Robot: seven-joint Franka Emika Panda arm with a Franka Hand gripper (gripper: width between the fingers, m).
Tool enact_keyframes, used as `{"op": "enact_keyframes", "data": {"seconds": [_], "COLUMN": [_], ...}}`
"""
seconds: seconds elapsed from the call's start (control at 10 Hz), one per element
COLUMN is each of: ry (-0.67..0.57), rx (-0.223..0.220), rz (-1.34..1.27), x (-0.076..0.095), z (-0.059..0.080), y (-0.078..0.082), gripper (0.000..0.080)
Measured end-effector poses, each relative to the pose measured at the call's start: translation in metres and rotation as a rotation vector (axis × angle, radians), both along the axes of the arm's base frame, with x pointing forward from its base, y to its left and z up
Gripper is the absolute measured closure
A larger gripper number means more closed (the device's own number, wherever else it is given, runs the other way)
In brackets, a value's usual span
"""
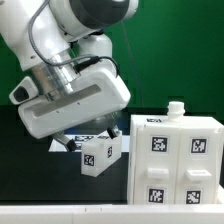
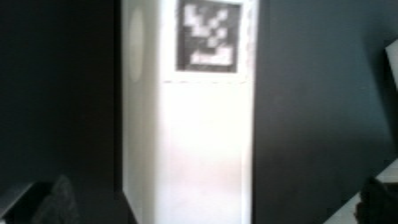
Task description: Assemble cabinet
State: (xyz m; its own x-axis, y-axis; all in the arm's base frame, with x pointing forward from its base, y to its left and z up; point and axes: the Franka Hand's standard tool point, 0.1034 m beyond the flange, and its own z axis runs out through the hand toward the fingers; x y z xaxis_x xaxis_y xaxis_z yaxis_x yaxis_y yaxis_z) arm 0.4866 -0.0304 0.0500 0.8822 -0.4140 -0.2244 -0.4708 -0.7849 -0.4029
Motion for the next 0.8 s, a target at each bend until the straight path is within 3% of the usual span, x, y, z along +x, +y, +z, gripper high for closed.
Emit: {"op": "enact_keyframes", "data": {"seconds": [0.1,0.3,0.5,0.6,0.7,0.8], "ry": [-0.010,-0.103,-0.092,-0.106,-0.174,-0.147], "rx": [-0.010,-0.126,-0.130,-0.153,-0.254,-0.226], "rz": [-0.001,-0.059,-0.106,-0.130,-0.170,-0.145], "x": [0.001,0.003,0.006,0.009,0.008,0.004], "z": [-0.001,-0.003,-0.001,0.000,0.000,-0.003], "y": [-0.002,-0.013,-0.014,-0.016,-0.021,-0.012], "gripper": [0.0003,0.0003,0.0003,0.0003,0.0003,0.0003]}}
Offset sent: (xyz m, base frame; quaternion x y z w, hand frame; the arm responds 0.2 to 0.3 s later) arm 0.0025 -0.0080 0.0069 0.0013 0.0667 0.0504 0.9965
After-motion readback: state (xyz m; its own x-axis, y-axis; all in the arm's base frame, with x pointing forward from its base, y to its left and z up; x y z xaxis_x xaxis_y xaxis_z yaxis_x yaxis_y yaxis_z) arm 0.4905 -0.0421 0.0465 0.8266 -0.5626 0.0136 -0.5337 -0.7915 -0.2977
